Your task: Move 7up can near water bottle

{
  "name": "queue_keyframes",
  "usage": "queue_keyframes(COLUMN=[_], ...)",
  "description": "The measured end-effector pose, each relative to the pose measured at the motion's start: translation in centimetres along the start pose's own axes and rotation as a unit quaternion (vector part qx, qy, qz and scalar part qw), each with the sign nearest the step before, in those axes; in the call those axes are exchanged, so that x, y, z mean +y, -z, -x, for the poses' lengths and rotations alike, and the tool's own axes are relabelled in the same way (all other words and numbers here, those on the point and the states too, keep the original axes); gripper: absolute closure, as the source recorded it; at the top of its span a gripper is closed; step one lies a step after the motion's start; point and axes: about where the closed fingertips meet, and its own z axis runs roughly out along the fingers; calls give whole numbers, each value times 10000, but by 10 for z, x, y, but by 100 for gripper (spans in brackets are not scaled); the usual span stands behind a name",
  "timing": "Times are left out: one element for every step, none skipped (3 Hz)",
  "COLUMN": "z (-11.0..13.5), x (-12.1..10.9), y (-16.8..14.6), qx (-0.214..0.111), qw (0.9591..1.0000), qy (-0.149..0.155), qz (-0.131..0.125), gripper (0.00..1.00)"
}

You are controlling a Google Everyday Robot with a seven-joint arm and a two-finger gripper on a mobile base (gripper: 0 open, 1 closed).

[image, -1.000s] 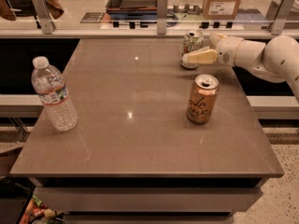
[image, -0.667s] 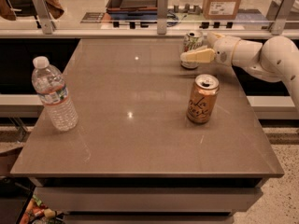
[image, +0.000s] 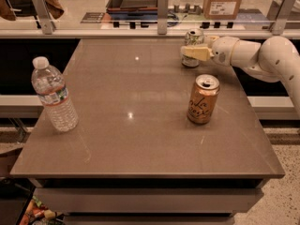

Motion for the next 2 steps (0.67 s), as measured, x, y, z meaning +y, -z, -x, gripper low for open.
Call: queue_keyframes(z=[0, 0], x=[2, 4], y=[-3, -6], qx=[-1, -1], qw=[10000, 10000], qy=[-3, -6], qz=[25, 49], gripper=[64, 87])
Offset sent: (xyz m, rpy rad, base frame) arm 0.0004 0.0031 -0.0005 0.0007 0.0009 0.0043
